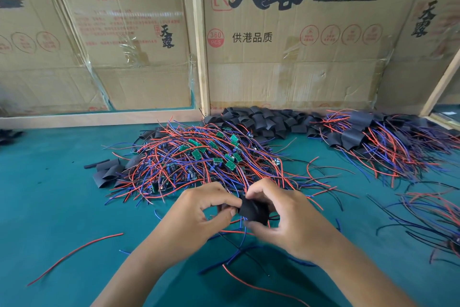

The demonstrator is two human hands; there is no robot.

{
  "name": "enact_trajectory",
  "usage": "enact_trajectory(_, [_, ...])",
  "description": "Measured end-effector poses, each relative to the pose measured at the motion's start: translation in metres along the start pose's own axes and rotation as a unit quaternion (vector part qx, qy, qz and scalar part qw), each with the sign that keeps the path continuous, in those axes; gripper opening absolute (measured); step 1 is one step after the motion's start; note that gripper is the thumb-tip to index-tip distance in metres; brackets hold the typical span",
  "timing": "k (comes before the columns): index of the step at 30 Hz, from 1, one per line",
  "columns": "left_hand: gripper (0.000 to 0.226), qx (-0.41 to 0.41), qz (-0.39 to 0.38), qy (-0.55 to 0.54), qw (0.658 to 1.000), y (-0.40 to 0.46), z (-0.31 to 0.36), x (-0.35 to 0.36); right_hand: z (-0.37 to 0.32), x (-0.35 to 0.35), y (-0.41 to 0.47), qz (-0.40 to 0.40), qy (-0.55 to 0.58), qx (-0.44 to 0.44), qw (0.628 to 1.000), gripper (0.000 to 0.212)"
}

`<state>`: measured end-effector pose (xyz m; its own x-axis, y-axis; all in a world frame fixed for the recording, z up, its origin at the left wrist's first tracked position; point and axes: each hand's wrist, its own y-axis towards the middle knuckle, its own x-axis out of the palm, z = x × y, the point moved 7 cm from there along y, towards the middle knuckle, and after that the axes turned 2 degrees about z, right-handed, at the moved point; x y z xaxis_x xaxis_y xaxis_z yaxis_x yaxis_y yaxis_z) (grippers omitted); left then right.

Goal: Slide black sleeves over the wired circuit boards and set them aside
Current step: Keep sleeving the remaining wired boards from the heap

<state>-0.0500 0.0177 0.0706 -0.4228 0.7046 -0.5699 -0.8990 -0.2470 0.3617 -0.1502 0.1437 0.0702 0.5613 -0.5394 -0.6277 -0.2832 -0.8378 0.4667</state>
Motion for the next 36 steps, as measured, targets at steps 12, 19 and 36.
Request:
enact_trajectory(12, [0.025,0.026,0.059,-0.034,0.997,0.0,0.003,-0.01,-0.015,-0.016,0.005,0.055,-0.114,-0.037,0.991,0.016])
enact_trajectory(19, [0.026,-0.033,0.018,-0.056,0.998,0.001,-0.015,0.006,-0.004,-0.078,-0.008,0.084,-0.218,-0.001,0.972,0.031])
enact_trajectory(36, [0.016,0.041,-0.007,0.181,0.983,0.001,-0.02,0.025,0.098,-0.225,-0.004,0.145,-0.445,0.101,0.878,0.038])
